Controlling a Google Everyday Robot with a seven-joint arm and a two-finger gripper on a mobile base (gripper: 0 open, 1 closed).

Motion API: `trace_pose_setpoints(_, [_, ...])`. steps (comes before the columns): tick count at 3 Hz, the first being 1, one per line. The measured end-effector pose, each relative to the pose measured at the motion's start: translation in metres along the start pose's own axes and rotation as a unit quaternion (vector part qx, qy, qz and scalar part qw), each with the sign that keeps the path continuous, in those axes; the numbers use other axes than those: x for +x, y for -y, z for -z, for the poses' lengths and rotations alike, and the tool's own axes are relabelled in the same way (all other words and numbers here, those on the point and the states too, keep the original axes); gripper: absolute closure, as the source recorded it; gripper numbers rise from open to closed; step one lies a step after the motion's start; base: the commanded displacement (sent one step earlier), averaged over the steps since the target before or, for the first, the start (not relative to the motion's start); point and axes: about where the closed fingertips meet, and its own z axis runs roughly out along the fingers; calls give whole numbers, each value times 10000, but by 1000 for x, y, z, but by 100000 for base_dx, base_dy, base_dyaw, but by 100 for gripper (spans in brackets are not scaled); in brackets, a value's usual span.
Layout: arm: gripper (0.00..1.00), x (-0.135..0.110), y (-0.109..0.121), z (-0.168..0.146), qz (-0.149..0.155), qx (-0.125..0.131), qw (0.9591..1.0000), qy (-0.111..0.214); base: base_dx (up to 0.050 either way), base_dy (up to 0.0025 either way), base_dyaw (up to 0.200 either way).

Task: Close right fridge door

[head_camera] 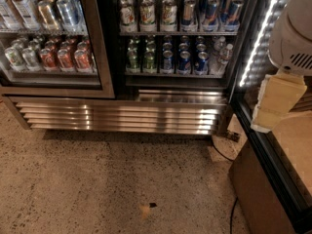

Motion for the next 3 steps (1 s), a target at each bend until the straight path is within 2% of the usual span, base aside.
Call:
trace_pose_setpoints(1, [0,0,0,0,0,0,10000,0,-4999,-2,12])
trace_pose_setpoints(3, [0,0,0,0,0,0,10000,0,-2,2,-19129])
